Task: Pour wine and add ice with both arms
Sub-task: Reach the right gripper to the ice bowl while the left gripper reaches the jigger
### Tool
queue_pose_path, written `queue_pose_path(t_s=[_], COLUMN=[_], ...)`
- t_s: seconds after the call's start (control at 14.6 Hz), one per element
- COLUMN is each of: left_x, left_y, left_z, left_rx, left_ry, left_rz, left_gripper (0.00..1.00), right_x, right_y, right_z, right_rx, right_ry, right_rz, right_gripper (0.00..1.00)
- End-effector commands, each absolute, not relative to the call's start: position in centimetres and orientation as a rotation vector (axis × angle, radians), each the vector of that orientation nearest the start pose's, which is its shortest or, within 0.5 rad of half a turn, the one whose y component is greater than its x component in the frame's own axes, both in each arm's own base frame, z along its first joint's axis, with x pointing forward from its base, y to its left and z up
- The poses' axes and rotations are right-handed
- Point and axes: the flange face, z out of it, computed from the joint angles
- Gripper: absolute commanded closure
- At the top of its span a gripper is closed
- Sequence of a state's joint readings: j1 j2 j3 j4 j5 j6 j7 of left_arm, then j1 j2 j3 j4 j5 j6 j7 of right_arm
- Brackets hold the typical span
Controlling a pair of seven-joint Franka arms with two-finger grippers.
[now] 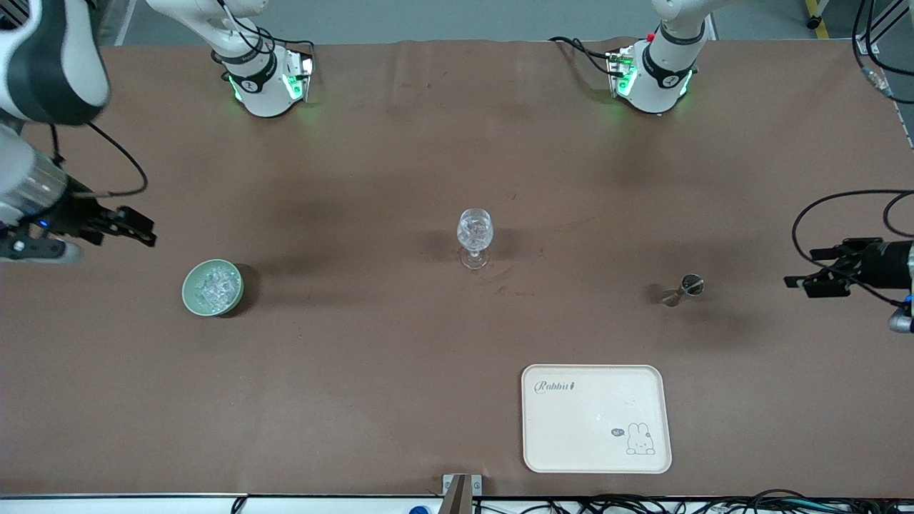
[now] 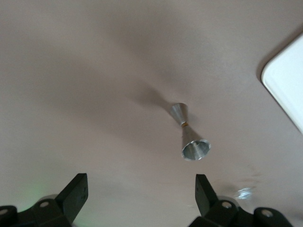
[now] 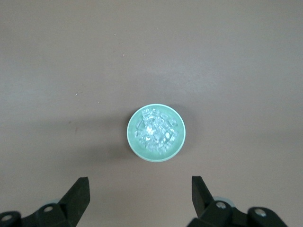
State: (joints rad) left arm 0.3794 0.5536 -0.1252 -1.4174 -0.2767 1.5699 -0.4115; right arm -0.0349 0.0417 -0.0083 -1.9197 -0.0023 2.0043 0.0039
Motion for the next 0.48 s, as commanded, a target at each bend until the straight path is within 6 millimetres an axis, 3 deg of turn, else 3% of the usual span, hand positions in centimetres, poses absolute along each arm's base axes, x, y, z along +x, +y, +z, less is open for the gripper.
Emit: queue_pose_path(t_s=[0.0, 0.07, 0.41], left_x=[65.4, 65.4, 65.6], left_y=[15.2, 15.2, 14.6], left_z=[32.8, 31.2, 23.9], left_rx=[-3.037, -3.006, -2.925], left_ry=[-1.433, -1.494, -1.747], left_rz=[0.850, 0.907, 1.174], left_gripper=[0.00, 0.01, 0.02], right_x=[58.0, 58.5, 58.4], right_y=[-3.4, -3.4, -3.8], right_z=[41.3, 38.8, 31.2], right_rx=[-3.138, -3.138, -3.136], right_ry=[0.082, 0.082, 0.104], right_rz=[-0.060, -0.022, -0.012], right_gripper=[0.07, 0.10, 0.13])
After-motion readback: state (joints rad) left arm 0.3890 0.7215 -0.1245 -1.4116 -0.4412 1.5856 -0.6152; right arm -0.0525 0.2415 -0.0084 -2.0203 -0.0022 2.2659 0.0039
